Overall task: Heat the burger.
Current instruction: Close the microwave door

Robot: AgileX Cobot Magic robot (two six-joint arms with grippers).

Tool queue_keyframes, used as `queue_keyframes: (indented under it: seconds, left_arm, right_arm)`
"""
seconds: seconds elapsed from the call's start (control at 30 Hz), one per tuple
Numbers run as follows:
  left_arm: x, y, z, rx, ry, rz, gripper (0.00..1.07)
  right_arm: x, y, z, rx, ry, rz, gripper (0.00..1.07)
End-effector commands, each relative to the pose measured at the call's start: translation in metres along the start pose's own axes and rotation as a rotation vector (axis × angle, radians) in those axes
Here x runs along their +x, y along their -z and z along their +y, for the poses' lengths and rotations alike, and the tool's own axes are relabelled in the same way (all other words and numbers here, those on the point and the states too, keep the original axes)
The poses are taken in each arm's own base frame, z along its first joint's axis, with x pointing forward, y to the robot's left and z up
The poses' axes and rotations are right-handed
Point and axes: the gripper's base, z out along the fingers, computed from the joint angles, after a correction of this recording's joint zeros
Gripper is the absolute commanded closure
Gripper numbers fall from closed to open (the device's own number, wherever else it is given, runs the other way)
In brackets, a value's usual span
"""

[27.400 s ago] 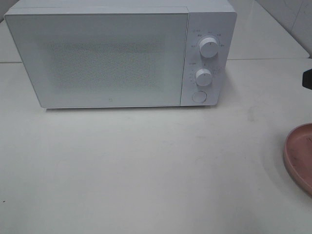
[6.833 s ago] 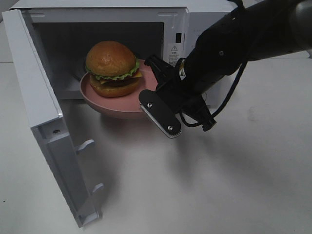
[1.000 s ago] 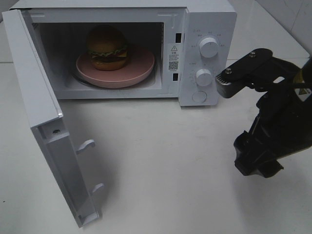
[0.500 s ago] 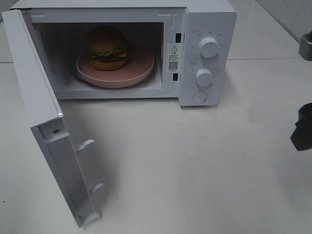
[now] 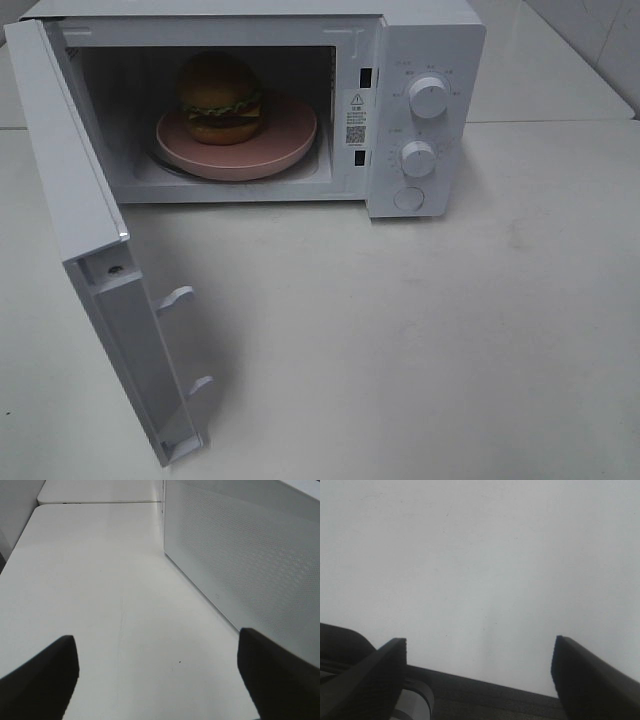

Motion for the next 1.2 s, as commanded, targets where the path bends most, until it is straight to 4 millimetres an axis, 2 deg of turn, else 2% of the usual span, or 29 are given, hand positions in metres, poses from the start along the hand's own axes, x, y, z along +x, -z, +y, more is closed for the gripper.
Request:
queue_keyframes:
  seconds: [0.03, 0.07, 0.13, 0.23, 0.53, 0.8, 1.0, 1.2]
  left_arm:
    - [0.002, 0.003, 0.000, -0.001, 0.000, -0.031, 0.25]
    - [0.002, 0.003, 0.000, -0.001, 0.000, -0.031, 0.25]
    - [0.002, 0.003, 0.000, -0.001, 0.000, -0.031, 0.25]
    - [0.002, 0.003, 0.000, -0.001, 0.000, -0.031, 0.25]
    - [0.002, 0.003, 0.000, -0.001, 0.000, -0.031, 0.25]
    - [0.002, 0.003, 0.000, -0.001, 0.000, -0.031, 0.25]
    - [0.002, 0.003, 0.000, -0.001, 0.000, -0.031, 0.25]
    - [0.002, 0.003, 0.000, -0.001, -0.001, -0.030, 0.25]
  right_arm:
    - [0.015, 0.008, -0.003, 0.001, -0.027, -0.044, 0.31]
    - [0.015, 0.008, -0.003, 0.001, -0.027, -0.044, 0.31]
    - [0.029, 0.014, -0.004, -0.001, -0.038, -0.100, 0.31]
    - [0.039, 0.017, -0.005, -0.005, -0.048, -0.136, 0.31]
    - [0.054, 0.031, -0.008, 0.009, -0.120, -0.262, 0.31]
    - [0.080, 0.048, -0.006, 0.017, -0.138, -0.465, 0.31]
    - [0.092, 0.054, -0.002, -0.014, -0.089, -0.555, 0.31]
    - [0.093, 0.054, -0.002, -0.018, -0.101, -0.561, 0.31]
